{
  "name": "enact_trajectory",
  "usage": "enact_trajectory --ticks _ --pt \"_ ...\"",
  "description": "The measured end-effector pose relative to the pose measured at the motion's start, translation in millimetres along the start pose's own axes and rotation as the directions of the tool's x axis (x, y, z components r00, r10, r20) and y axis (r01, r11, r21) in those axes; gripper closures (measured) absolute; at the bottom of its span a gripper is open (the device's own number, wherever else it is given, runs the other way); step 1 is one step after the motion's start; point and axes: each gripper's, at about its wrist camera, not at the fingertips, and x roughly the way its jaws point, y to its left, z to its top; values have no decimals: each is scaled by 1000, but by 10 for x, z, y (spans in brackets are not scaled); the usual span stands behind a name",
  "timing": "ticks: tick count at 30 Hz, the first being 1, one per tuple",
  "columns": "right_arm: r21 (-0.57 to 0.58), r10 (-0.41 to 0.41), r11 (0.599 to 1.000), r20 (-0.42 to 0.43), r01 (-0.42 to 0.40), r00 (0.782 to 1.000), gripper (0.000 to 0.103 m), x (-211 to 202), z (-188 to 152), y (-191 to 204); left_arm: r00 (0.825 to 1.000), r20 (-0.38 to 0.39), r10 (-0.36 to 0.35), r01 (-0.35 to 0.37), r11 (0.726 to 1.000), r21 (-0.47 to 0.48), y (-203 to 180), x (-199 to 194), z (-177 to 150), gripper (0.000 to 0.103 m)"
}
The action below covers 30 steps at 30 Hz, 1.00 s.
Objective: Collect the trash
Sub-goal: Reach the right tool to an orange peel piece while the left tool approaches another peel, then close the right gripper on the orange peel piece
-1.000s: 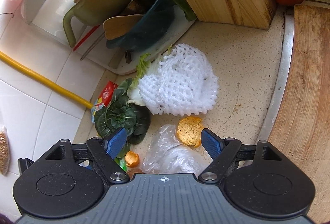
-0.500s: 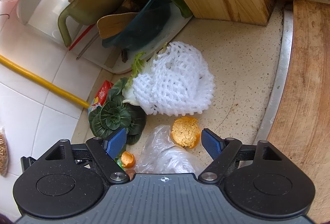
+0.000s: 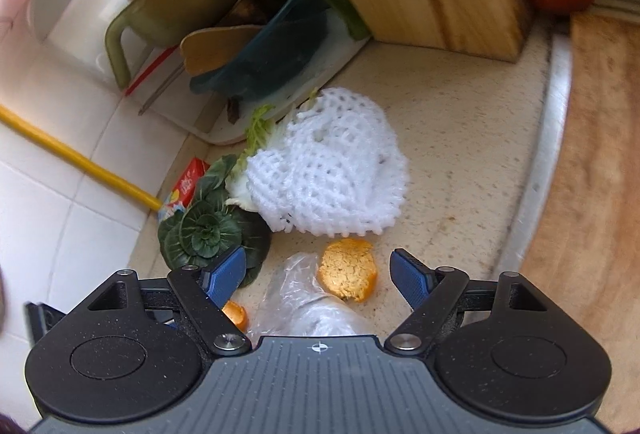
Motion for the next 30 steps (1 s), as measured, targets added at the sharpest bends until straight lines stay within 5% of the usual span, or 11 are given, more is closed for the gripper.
enact_trajectory --ticks 4,13,17,22,30 --pt "-80 -54 995 -17 53 998 26 138 -11 110 1000 5 -3 3 1000 -4 -7 -16 -1 43" --pt "-122 -110 987 -30 105 994 58 252 -39 66 998 64 4 -5 1000 7 -31 -163 -8 43" --pt "-130 -93 988 -40 87 995 77 207 -35 66 995 95 -44 36 996 82 -235 -299 -18 43" --pt "-123 -64 990 -21 61 998 77 126 -22 57 996 -16 -90 91 987 132 -481 -66 -35 43" --pt "-199 -127 971 32 131 991 77 27 -20 78 995 -91 31 -16 986 163 -672 375 -46 47"
